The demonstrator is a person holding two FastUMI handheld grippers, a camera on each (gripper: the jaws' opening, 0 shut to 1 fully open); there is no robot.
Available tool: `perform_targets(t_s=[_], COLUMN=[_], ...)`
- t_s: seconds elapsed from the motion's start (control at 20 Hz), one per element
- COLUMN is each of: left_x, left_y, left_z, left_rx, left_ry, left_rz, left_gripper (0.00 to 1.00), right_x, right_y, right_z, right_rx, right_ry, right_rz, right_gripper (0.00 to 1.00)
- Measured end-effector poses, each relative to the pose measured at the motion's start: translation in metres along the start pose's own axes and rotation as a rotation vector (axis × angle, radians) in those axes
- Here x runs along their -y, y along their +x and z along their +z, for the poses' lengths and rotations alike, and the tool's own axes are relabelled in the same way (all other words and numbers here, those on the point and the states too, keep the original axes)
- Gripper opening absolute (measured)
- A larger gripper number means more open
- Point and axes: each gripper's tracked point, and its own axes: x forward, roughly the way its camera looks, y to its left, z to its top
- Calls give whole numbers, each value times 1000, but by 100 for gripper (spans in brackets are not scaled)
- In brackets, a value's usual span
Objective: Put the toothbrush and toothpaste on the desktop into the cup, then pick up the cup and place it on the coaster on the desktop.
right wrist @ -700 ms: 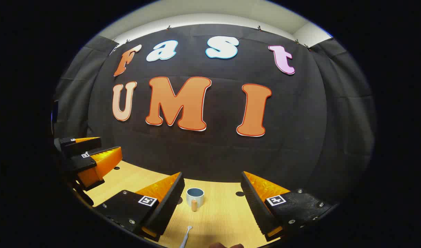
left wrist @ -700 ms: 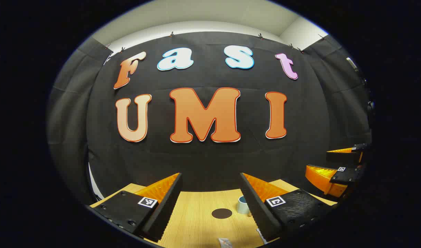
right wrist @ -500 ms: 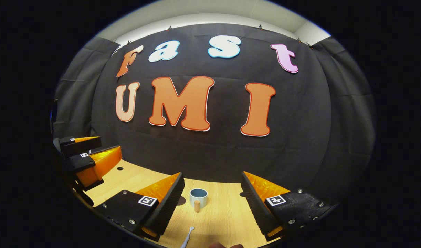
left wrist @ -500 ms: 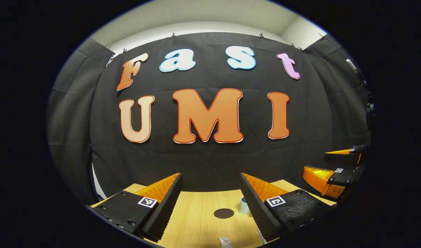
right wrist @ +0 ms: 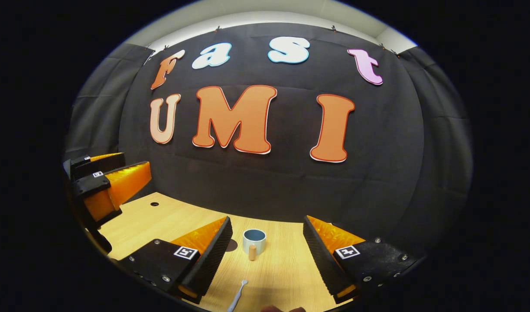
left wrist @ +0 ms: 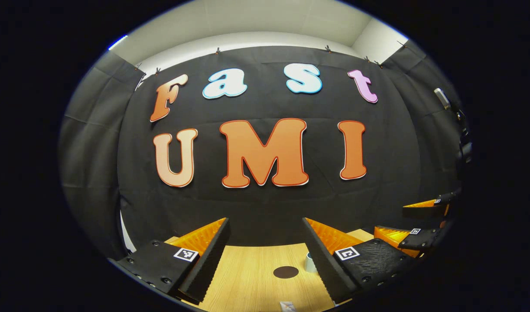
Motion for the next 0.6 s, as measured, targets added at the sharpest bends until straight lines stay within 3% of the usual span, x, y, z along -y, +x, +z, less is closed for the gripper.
perform_targets(t_s=[0.25, 0.6], left_x=[-10, -38], left_y=[-2, -6], left_z=[4, -12], left_rx=[18, -25], left_ry=[7, -18], left_rz=[15, 58], left_gripper=[98, 100], right_x=[-6, -26], right_y=[10, 18], right_z=[-29, -98], right_rx=[-103, -345], right_ry=[6, -3], right_rz=[3, 29], right_gripper=[99, 100])
